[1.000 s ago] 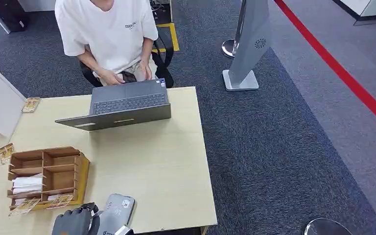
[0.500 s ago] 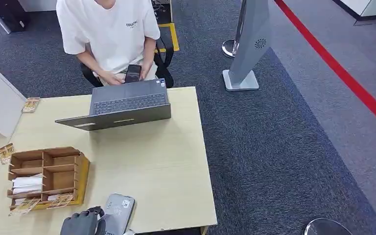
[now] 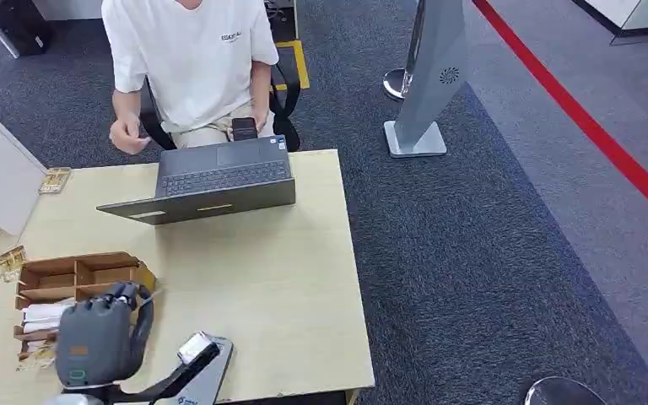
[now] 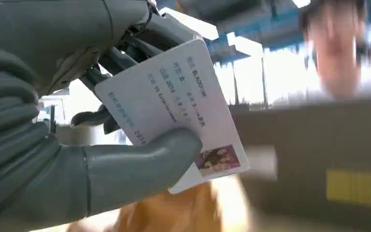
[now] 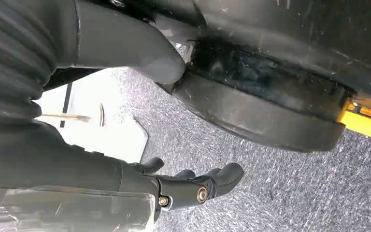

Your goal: Pass the card to the sensor for recognition and then transmit it.

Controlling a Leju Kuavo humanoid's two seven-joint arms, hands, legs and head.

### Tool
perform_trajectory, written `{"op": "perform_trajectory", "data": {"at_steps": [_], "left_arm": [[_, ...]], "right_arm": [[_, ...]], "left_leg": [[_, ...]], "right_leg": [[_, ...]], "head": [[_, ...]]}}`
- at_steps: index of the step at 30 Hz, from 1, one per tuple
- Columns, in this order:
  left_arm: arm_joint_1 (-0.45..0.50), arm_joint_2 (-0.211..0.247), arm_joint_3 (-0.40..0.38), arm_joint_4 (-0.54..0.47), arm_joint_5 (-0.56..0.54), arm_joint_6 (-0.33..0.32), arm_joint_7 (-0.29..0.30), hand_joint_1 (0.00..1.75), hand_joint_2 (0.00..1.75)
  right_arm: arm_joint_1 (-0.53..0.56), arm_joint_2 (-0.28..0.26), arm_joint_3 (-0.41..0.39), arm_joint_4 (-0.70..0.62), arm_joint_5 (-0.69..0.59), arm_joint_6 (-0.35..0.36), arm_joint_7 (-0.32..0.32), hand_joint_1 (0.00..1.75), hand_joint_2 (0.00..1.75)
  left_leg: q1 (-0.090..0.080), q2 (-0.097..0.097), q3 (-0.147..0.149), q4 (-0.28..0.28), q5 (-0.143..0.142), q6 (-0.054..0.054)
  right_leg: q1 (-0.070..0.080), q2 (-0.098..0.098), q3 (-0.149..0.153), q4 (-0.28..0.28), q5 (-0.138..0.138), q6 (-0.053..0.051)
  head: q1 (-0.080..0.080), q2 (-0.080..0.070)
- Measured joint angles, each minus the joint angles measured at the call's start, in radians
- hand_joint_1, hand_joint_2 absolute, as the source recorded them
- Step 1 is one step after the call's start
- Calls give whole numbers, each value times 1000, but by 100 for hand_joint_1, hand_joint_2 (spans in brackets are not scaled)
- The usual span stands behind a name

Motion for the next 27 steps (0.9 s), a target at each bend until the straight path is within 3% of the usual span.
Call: {"op": "perform_trajectory", "data": {"at_steps": [3, 7, 12, 18, 27], "left_arm": [[-44, -8, 15, -60, 0, 4, -19, 175, 175], [-92, -4, 26, -102, -1, 96, -31, 175, 175], [-352, 33, 29, -116, -1, -18, 22, 175, 175], [-638, 52, 29, 70, -1, -19, 101, 175, 175], [-771, 69, 13, 249, -2, -31, 174, 175, 175]], "right_arm": [[3, 0, 1, -2, 9, 8, -3, 0, 175], [2, 0, 6, -2, 49, 44, -32, 0, 175], [-24, -1, 7, 45, 146, 87, -105, 0, 175], [-64, -2, -11, 103, 234, 105, -179, 0, 175], [-92, -2, -17, 137, 243, 105, -192, 0, 175]], "left_leg": [[0, 1, 1, 0, 0, 0], [0, 0, 0, 0, 0, 0], [0, -4, -2, 0, 4, 0], [3, -2, 0, 0, 6, -1], [9, 1, 2, 1, 5, -3]], "right_leg": [[0, 1, 0, 0, 0, 0], [0, 0, -1, 0, 0, 0], [0, -5, -2, 0, 2, -1], [3, 0, 0, 0, 6, -3], [10, 4, 2, -2, 6, -3]], "head": [[-1, 0], [-1, 0], [-1, 0], [-1, 0], [0, 0]]}}
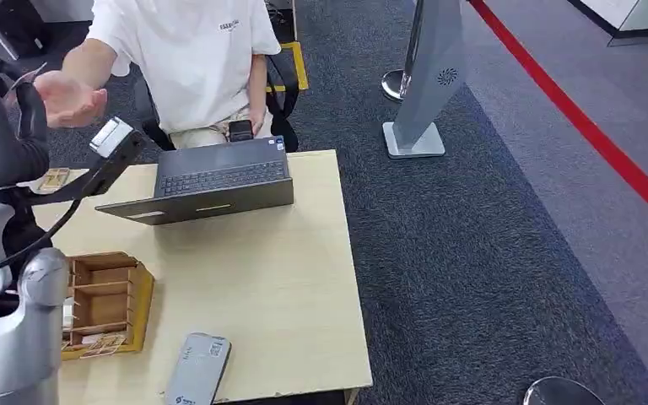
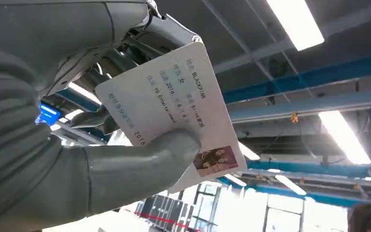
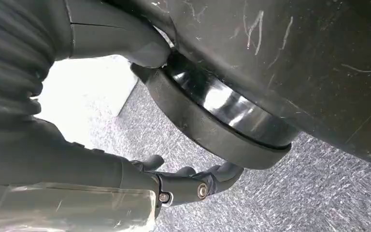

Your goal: Pass the card to the sensor for recognition and then transmit it.

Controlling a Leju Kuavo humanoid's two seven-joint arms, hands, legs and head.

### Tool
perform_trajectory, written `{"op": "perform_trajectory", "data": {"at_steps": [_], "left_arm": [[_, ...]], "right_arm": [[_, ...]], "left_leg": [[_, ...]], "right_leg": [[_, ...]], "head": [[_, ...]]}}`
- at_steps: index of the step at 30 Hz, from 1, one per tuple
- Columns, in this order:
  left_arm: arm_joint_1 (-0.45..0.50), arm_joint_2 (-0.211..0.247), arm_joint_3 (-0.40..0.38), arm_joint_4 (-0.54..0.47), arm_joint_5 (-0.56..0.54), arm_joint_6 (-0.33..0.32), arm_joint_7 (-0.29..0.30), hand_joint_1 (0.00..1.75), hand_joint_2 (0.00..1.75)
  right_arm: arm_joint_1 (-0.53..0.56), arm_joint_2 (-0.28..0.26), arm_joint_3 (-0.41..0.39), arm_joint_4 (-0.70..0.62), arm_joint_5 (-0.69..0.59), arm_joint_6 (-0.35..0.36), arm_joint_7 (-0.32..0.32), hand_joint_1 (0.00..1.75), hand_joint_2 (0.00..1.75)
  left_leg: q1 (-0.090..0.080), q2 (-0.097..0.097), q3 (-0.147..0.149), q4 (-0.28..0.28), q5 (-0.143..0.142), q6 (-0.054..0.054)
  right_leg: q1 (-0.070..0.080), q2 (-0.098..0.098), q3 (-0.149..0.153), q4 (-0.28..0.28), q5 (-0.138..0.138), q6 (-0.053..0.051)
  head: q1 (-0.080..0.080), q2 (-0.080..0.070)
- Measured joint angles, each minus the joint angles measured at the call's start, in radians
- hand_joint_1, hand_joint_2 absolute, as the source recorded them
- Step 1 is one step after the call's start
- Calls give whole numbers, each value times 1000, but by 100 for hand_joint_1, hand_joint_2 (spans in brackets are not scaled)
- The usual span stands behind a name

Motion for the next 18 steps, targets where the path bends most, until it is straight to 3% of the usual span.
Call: {"op": "perform_trajectory", "data": {"at_steps": [6, 17, 18], "left_arm": [[-43, 3, -29, 94, 0, 8, 30, 175, 175], [-52, 3, -34, 133, 0, 5, 33, 175, 175], [-53, 3, -34, 135, 0, 6, 34, 0, 175]], "right_arm": [[-14, 0, -12, 17, 2, 6, 5, 0, 175], [-26, 0, -14, 32, 16, 9, 9, 0, 175], [-26, 0, -14, 32, 16, 9, 9, 0, 175]], "left_leg": [[4, 1, 1, 0, -1, -2], [8, 2, 4, 0, -3, -5], [8, 2, 4, 0, -3, -5]], "right_leg": [[4, 1, 2, -1, 0, -2], [8, 2, 5, -2, -1, -5], [8, 2, 5, -2, -1, -5]], "head": [[0, 0], [0, 0], [0, 0]]}}
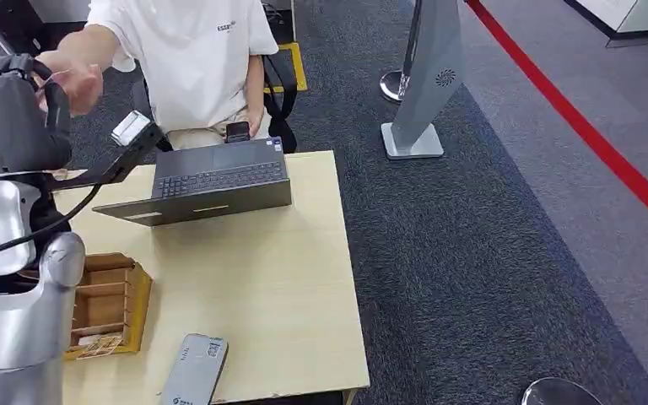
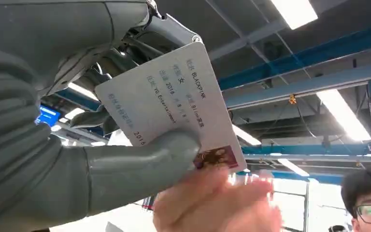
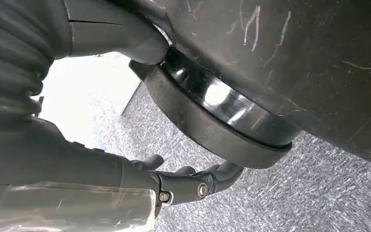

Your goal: Pass the card to the sensor for recognition and then transmit it.

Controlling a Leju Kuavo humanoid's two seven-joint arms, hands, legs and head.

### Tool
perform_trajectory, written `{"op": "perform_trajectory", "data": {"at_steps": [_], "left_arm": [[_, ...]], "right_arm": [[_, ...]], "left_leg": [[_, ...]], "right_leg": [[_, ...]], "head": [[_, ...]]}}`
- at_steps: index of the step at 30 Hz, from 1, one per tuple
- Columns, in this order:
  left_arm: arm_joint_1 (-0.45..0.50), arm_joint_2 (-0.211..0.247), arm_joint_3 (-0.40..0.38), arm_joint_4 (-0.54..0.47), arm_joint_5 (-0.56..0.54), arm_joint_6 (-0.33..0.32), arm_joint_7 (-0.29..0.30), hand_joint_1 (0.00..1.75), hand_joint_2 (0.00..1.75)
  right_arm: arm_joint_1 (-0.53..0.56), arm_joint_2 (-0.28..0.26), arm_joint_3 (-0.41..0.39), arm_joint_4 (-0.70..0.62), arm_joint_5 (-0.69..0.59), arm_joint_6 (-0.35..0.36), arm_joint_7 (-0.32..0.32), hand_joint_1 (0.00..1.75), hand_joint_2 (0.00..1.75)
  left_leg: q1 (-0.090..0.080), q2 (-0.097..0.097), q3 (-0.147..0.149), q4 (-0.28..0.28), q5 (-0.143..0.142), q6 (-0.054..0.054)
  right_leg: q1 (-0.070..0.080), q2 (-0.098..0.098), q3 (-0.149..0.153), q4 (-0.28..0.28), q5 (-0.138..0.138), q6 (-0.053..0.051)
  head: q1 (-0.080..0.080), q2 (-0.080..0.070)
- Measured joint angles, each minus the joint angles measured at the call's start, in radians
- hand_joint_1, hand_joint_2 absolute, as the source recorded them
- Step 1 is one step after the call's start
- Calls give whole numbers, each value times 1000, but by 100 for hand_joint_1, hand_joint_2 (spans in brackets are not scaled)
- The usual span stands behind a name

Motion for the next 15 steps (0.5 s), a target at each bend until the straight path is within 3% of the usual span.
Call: {"op": "perform_trajectory", "data": {"at_steps": [10, 15], "left_arm": [[-4, -1, -12, 11, 0, -8, 2, 0, 175], [10, -14, -19, -3, 0, -17, -41, 0, 175]], "right_arm": [[-3, 0, 0, 5, 0, 0, 2, 0, 175], [-3, 0, 0, 5, -15, -2, 13, 0, 175]], "left_leg": [[3, 0, 1, 0, -1, -2], [3, 0, 1, 0, -1, -2]], "right_leg": [[3, 0, 1, -1, 1, -2], [3, 0, 2, -1, 1, -2]], "head": [[0, 0], [0, 0]]}}
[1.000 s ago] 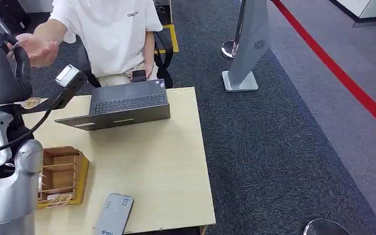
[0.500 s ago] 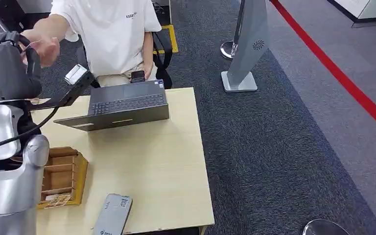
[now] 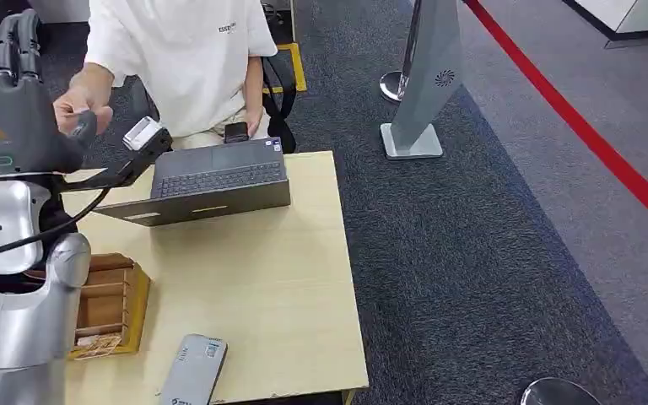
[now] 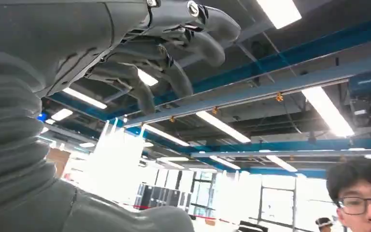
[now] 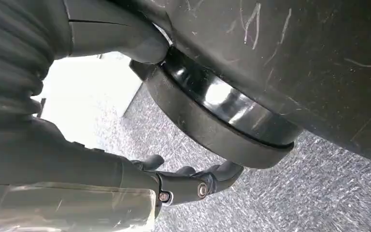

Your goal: Pass the card to the sensor for recognition and then transmit it.

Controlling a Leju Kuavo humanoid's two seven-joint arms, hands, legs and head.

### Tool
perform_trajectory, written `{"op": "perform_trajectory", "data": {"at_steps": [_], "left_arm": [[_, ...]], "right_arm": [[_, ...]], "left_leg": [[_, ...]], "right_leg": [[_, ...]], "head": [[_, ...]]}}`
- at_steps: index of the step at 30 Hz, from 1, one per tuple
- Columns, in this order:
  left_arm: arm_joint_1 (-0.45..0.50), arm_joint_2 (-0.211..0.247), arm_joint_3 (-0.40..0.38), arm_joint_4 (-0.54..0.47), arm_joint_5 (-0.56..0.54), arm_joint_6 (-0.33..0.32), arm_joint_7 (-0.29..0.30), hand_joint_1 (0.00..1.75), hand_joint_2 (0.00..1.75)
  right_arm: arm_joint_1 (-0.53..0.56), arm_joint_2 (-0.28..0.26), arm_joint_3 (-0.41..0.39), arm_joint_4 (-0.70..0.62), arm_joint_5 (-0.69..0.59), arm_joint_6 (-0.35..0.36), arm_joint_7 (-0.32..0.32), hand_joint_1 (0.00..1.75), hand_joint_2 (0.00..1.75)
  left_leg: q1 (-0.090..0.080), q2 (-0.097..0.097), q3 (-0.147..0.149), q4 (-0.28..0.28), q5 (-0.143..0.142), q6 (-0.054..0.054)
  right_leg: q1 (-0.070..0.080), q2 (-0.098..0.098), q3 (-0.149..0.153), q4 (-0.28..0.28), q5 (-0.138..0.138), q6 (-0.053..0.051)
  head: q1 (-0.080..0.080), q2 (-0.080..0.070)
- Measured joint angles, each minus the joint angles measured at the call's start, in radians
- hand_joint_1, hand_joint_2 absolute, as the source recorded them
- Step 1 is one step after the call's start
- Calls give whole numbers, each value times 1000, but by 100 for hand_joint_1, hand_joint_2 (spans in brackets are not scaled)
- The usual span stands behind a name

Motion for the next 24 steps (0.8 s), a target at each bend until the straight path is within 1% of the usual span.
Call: {"op": "perform_trajectory", "data": {"at_steps": [2, 6, 7, 10, 12, 13, 15, 18, 21, 23, 24], "left_arm": [[13, -10, 0, -15, 0, -7, -13, 0, 175], [23, -20, 0, -29, 0, -8, -18, 0, 175], [25, -23, 0, -32, 0, -8, -29, 0, 175], [47, -42, 0, -58, 0, -14, -72, 0, 175], [94, -58, 0, -101, 0, -27, -135, 0, 175], [145, -73, 0, -144, 0, -29, -173, 0, 175], [244, -96, 0, -214, 1, -31, -217, 0, 175], [427, -100, -21, -335, 13, -8, -250, 0, 175], [611, -60, -50, -420, 26, 68, -269, 0, 175], [714, -21, -52, -447, 39, 99, -278, 0, 175], [746, -8, -52, -458, 44, 110, -280, 0, 175]], "right_arm": [[0, 0, 0, 0, -5, -1, 5, 0, 175], [0, 0, 0, 0, -6, -1, 6, 0, 175], [0, 0, 0, 0, -9, -1, 8, 0, 175], [0, 0, 0, -1, -28, -5, 22, 0, 175], [4, 0, 0, -8, -66, -17, 51, 0, 175], [10, 0, 2, -13, -96, -28, 69, 0, 175], [25, 0, 6, -28, -158, -47, 102, 0, 175], [52, 0, 17, -60, -259, -90, 147, 0, 175], [69, 0, 27, -82, -311, -128, 175, 0, 175], [75, 0, 29, -90, -326, -145, 177, 0, 175], [76, 0, 29, -92, -329, -147, 179, 0, 175]], "left_leg": [[0, 0, 0, 0, 0, 0], [0, 0, 0, 0, -1, -1], [0, 0, 0, 0, -1, -1], [1, 0, 0, 0, -1, -1], [0, 1, 1, 0, -2, -3], [0, 2, 1, 0, -3, -2], [0, 2, 1, 0, -4, -2], [-3, 5, 1, -1, -7, -2], [-5, 5, 2, -2, -8, -2], [-6, 5, 1, -4, -8, -2], [-6, 5, 1, -4, -8, -2]], "right_leg": [[0, 0, 0, 0, 0, -1], [0, 0, 0, 0, 0, -1], [0, 0, 0, 0, 0, -1], [0, -1, 1, 0, -1, -1], [0, 1, 1, 0, -1, -1], [0, 1, 1, 0, -1, -2], [-1, 1, 1, -1, -3, -2], [-3, 3, -1, -1, -5, -2], [-6, 3, -2, -1, -8, -2], [-7, 3, -3, -1, -9, -1], [-7, 2, -3, -1, -9, -1]], "head": [[0, 0], [0, 0], [0, 0], [0, 0], [-1, 0], [-1, 0], [0, 0], [0, 0], [1, 0], [-1, 0], [-1, 0]]}}
